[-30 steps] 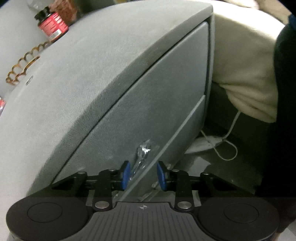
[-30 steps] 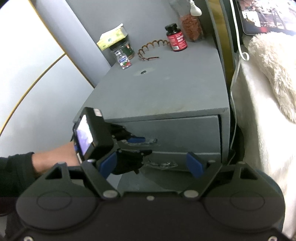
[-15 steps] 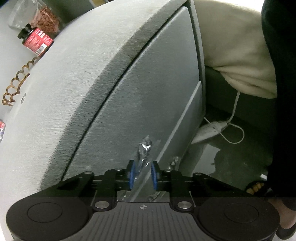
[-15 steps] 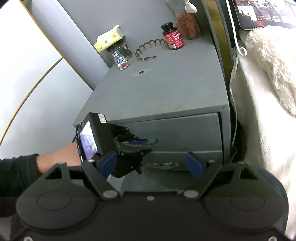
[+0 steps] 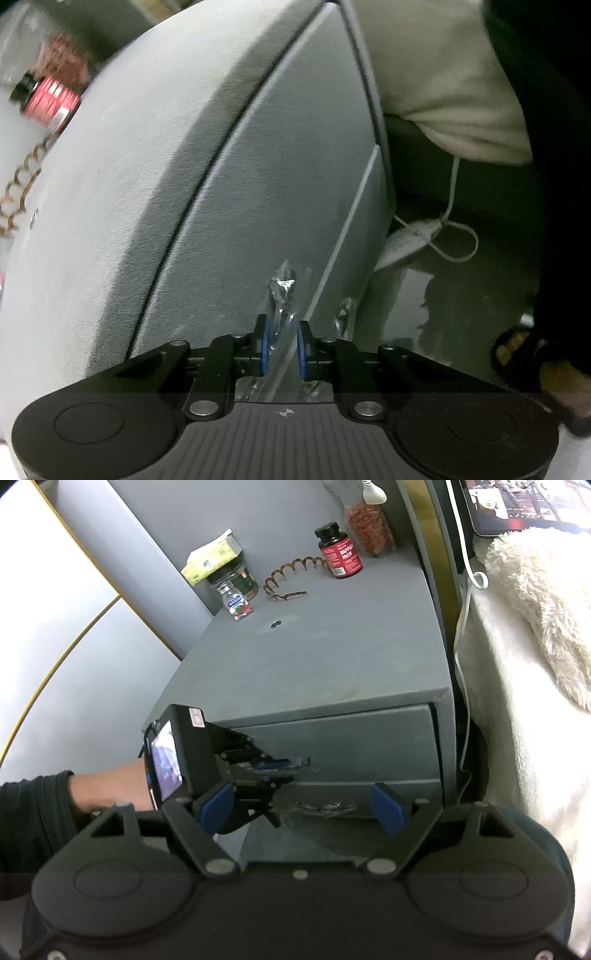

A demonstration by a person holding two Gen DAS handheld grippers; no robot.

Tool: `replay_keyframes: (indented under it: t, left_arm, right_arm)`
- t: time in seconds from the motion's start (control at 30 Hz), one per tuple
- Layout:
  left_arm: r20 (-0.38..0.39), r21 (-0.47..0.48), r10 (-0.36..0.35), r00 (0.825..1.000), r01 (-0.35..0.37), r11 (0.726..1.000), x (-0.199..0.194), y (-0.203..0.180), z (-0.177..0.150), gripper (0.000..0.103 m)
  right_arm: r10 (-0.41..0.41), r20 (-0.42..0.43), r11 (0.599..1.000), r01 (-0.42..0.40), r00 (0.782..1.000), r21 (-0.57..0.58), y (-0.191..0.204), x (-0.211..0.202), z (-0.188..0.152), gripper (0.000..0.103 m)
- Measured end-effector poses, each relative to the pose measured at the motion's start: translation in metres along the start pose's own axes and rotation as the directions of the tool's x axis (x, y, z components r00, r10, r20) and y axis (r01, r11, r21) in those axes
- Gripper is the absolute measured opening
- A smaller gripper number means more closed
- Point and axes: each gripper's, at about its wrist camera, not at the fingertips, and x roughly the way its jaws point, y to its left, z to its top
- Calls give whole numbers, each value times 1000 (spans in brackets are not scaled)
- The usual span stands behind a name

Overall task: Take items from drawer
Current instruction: 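Move the left tool to the upper drawer handle and close on it, then pull the upper drawer open with the left tool gripping the handle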

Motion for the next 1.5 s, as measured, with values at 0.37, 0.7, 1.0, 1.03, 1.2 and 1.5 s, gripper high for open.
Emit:
replay_keyframes:
  t: [0.37, 0.7, 1.0, 1.03, 1.2, 1.5]
  left_arm:
    - [-36, 173, 116, 993, -108, 979, 14, -31, 5, 21]
    - [-8, 118, 73, 997, -72, 990, 9, -23, -3, 23]
    - [-51, 142, -14, 999, 21, 990, 6, -11, 5, 23]
    - [-51, 139, -13, 999, 20, 990, 6, -11, 6, 23]
    - [-18, 129, 109, 994, -106, 986, 15, -34, 5, 35]
    - [-17, 58, 48, 999, -47, 997, 15, -11, 9, 22]
  right_arm:
    - [-2, -3, 1000, 2, 1000, -4, 1, 1, -1, 80]
    - [-4, 4, 1000, 4, 1000, 3, -3, 0, -1, 80]
    - [-7, 6, 1000, 7, 1000, 14, -6, 0, 0, 80]
    - [-8, 5, 1000, 8, 1000, 13, -6, 0, 1, 80]
    - [-8, 4, 1000, 8, 1000, 15, -6, 0, 1, 80]
    - [-8, 1, 1000, 8, 1000, 1, -2, 0, -1, 80]
